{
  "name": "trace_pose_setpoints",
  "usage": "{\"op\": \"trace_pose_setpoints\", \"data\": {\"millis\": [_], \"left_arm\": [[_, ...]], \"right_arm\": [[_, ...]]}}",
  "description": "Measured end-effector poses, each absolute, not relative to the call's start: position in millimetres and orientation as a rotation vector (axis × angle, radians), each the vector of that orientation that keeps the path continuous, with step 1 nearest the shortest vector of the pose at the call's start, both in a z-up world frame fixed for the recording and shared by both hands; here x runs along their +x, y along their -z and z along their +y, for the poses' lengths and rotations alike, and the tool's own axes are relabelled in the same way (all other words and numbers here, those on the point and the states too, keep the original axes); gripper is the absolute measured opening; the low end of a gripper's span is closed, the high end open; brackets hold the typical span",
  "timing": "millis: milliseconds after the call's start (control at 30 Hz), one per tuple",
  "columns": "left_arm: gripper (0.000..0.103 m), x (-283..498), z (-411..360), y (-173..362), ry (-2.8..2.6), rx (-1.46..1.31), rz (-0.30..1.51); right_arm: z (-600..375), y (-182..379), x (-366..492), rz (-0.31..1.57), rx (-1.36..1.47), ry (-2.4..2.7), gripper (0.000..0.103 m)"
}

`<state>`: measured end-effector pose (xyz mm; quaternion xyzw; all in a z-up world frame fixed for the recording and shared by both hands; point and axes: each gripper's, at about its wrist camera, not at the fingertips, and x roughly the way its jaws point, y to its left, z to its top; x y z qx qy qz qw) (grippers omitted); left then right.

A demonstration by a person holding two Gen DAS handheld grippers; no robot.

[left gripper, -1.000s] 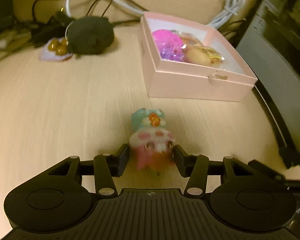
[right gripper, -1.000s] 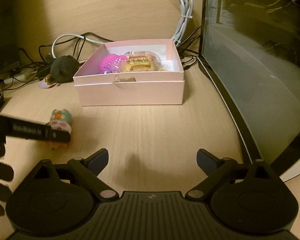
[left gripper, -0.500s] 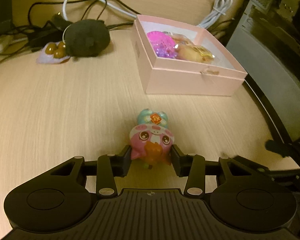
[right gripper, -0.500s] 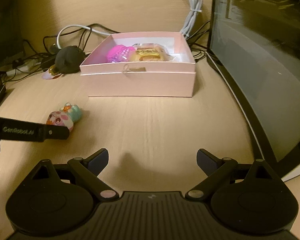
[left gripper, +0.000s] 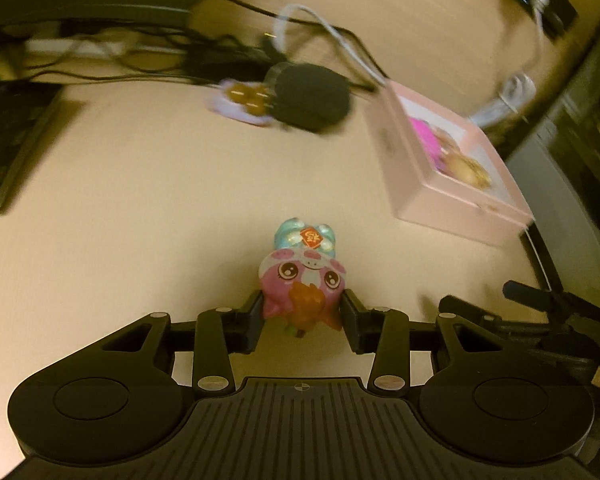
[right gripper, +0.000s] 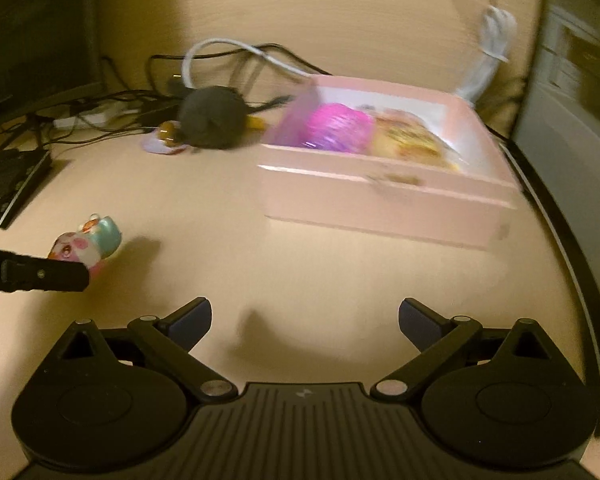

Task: Organize objects
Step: 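Grasp the black plush toy with the right tool while left holds the pig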

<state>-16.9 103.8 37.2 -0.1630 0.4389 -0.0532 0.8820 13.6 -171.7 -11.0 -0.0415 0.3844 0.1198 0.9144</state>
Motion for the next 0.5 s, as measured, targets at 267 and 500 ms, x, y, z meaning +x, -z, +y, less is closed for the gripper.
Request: {"op": "trace_pose_setpoints", "data": {"millis": [267, 500], "left_arm": [[0.044, -42, 173, -42, 0.004, -0.433, 0.876], [0.044, -55, 212, -39, 0.002, -0.48, 0.891]], "right_arm": [[-91, -23, 58, 0.667, -0.155, -0.345, 0.1], [-16, -36, 136, 0.613, -0.207, -0.33, 0.101]]}}
